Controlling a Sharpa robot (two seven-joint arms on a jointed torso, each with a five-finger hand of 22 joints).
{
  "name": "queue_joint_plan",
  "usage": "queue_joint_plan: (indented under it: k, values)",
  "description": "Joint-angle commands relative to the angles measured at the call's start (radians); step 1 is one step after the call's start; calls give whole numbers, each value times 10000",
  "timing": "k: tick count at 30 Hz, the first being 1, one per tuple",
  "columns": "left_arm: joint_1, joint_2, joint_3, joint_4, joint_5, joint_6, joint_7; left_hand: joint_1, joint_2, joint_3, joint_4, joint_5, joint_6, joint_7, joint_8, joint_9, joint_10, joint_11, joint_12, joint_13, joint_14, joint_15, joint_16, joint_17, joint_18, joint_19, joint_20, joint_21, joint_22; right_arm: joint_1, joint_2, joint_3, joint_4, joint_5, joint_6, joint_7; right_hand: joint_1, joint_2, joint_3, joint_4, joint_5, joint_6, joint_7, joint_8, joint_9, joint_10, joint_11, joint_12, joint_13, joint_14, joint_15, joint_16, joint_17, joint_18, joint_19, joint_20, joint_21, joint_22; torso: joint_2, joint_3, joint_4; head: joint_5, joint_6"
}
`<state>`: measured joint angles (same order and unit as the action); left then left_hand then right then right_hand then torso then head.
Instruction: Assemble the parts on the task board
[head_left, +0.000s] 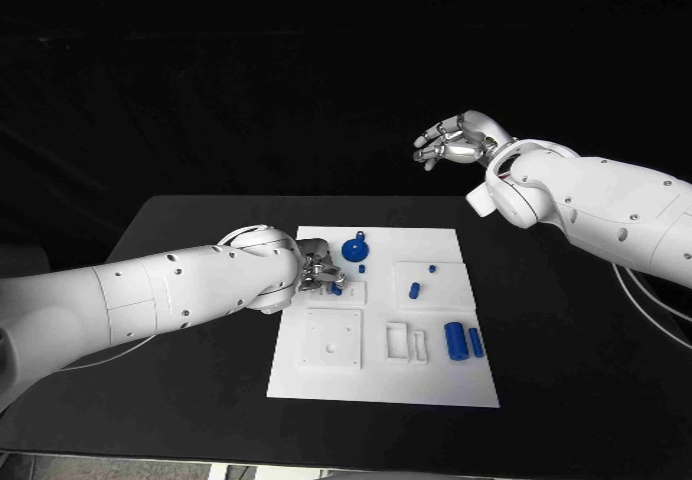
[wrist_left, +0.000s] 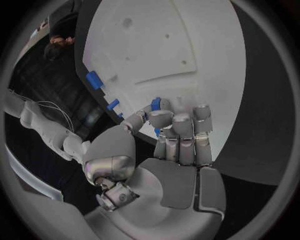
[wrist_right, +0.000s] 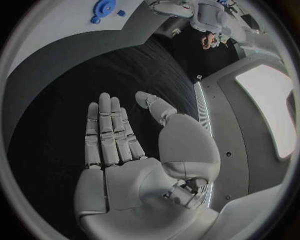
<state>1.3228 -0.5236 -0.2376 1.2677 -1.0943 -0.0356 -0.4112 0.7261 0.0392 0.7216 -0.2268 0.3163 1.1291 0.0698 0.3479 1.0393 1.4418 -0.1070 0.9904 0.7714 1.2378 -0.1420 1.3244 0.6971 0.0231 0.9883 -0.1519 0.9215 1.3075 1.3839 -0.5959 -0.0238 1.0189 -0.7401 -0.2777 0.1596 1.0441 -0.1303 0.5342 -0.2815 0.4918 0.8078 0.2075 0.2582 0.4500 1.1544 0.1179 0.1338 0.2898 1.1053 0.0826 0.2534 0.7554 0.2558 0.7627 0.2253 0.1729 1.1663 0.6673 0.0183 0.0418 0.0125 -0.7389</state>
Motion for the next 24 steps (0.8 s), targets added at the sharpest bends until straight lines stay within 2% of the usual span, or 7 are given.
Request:
queue_joint_plan:
  k: [1,11,14,24]
  values:
    - [-13,102,-28,-48,-131,411,-49,179,25,208,156,66,1608,-1001,53,-20,-262,-232,61,-13,3,-89,38,12,197,53,-883,52,202,-3,7,7,30,-72,121,33,92,-33,55,-24,49,-76,26,58,-13,30,5,-40,-11,-58,18,-62,10,-72,-77,-17,-42,11,-3,0,-16,2,-29]
    - [109,247,-22,-232,-241,1106,-205,453,-119,249,115,109,1590,-999,63,-26,-280,-232,97,-54,-15,-79,40,16,200,34,-879,75,201,-3,25,7,39,-73,208,35,60,-31,33,-7,62,-73,26,63,-18,36,8,-56,-16,-66,24,-70,15,-73,-82,-10,-53,21,4,-7,-18,-26,-40]
    - [131,271,-20,-250,-240,1279,-218,494,-122,252,116,129,1587,-997,64,-27,-283,-231,101,-62,-19,-74,40,17,197,22,-875,72,199,-3,27,7,46,-74,222,34,64,-34,28,-15,60,-77,26,63,-20,34,10,-64,-19,-74,26,-76,15,-72,-89,-10,-59,25,5,5,-26,-23,-49]
    - [153,269,-13,-237,-113,1353,-211,563,-119,247,108,179,1586,-996,71,-26,-284,-230,113,-75,-22,-63,45,21,193,6,-867,73,199,-3,36,7,32,-80,276,24,77,-32,19,-28,50,-82,26,65,-26,33,15,-85,-26,-96,34,-92,17,-73,-111,-8,-78,33,-5,2,-3,-47,-87]
